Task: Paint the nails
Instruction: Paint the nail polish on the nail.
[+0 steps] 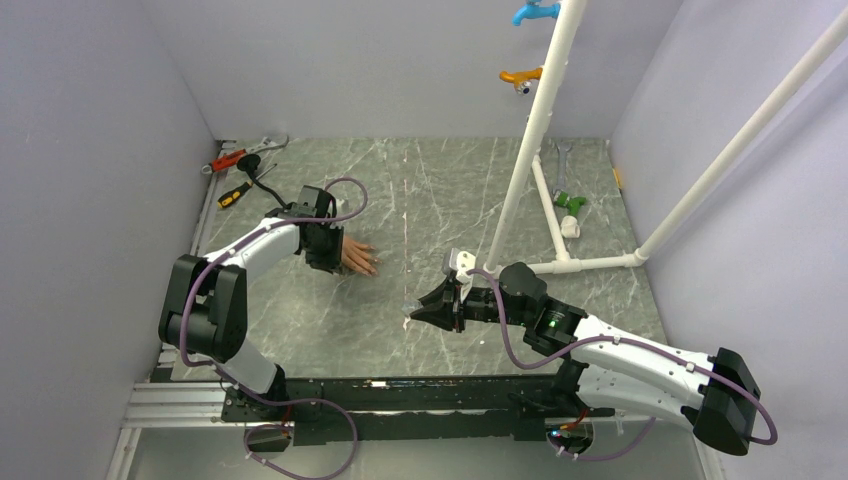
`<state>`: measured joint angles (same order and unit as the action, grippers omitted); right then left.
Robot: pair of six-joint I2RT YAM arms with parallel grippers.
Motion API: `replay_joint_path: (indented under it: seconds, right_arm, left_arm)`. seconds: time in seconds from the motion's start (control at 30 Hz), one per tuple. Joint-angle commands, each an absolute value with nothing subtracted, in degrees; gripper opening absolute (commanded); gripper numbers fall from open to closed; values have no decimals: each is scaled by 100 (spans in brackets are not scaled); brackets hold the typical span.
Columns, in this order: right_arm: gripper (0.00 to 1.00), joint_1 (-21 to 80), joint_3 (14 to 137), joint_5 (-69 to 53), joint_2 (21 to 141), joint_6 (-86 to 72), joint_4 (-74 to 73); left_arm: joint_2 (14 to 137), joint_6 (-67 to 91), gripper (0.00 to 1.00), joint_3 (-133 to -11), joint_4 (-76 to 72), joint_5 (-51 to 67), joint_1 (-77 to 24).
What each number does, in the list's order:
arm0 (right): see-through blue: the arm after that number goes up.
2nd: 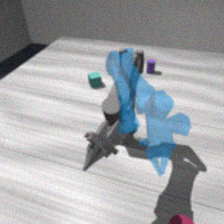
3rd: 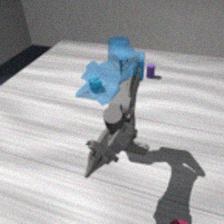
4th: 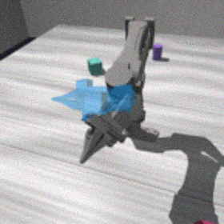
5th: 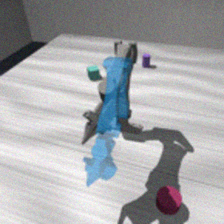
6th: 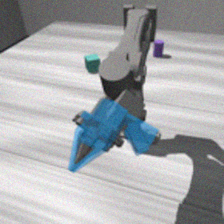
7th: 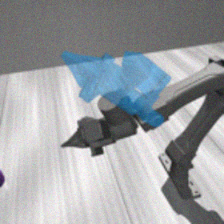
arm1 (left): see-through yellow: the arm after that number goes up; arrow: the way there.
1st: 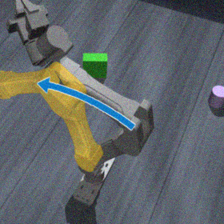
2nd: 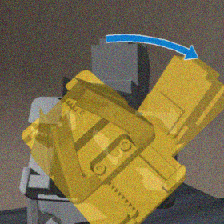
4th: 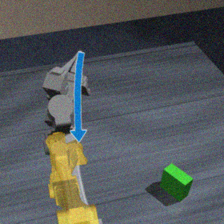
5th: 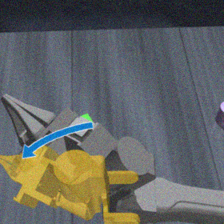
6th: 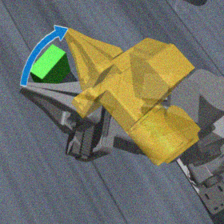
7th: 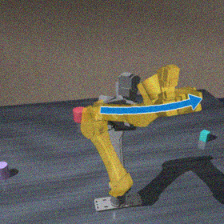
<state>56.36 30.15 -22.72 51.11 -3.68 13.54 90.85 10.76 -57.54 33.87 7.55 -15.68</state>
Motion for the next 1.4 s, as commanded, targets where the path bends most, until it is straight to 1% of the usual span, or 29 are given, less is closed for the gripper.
replay_joint_path:
  seconds: [0.0, 0.4, 1.37]
  right_arm:
    - [0, 5670, 3290, -2332, 5102, -425, 1714]
    - [0, 5669, 3282, -2315, 5106, -409, 1721]
    - [0, 5672, 3290, -2320, 5037, -413, 1671]
  left_arm:
    - [9086, 989, 0, -6010, 3389, 662, -1545]
    - [9155, 1020, 0, -6091, 3361, 710, -1450]
    - [9046, 1125, 0, -5845, 3273, 1057, -1540]
